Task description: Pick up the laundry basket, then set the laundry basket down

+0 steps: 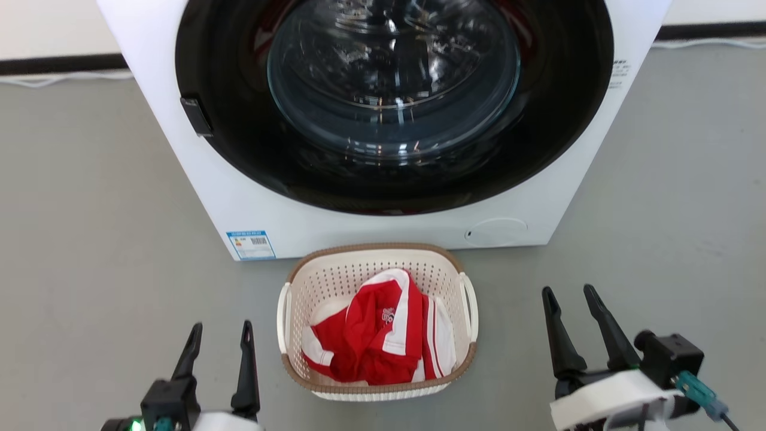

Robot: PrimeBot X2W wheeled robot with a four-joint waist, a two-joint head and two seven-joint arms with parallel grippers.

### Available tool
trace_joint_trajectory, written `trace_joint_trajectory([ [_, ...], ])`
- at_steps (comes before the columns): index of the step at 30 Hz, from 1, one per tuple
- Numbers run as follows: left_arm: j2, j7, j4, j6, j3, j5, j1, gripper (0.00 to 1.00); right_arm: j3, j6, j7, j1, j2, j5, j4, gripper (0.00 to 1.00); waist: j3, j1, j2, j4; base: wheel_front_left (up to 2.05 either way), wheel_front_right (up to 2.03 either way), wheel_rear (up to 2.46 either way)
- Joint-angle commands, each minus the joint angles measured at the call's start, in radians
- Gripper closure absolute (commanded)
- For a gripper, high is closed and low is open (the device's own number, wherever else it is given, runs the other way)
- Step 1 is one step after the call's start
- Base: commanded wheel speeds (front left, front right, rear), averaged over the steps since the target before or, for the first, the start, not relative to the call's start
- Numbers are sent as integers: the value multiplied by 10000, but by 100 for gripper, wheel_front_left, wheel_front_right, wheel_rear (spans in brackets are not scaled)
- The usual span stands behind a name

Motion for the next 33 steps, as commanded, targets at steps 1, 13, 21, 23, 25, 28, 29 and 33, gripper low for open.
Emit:
trace_joint_trajectory([
  [1, 63, -61, -388, 100, 281, 38, 6, 0, 197, 63, -66, 42, 20, 68, -374, 0, -191, 1, -1, -1, 0, 0, 0],
  [13, 41, -61, -1423, 342, 222, -67, 1469, 0, -92, 63, -66, 1410, 20, 196, -1297, 0, -943, 1, -1, -76, 0, 0, 0],
  [21, 67, -61, -1607, 360, 274, 73, 1781, 0, -59, 63, -66, 1656, 20, 245, -1309, 0, -1329, 1, -1, -117, 0, 0, 0],
  [23, 73, -61, -1620, 359, 298, 104, 1819, 0, -49, 63, -66, 1687, 20, 263, -1323, 0, -1380, 1, -1, -122, 0, 0, 0],
  [25, 80, -61, -1612, 362, 314, 142, 1848, 0, -55, 63, -66, 1706, 20, 273, -1341, 0, -1415, 1, -1, -124, 0, 0, 0],
  [28, 90, -61, -1608, 346, 320, 186, 1847, 0, -91, 63, -66, 1707, 20, 284, -1376, 0, -1433, 1, -1, -116, 0, 0, 0],
  [29, 94, -61, -1612, 338, 322, 198, 1839, 0, -102, 63, -66, 1707, 20, 289, -1389, 0, -1434, 1, -1, -112, 0, 0, 0],
  [33, 95, -61, -1617, 275, 317, 170, 1835, 0, -130, 63, -66, 1711, 20, 287, -1410, 0, -1428, 1, -1, -103, 0, 0, 0],
])
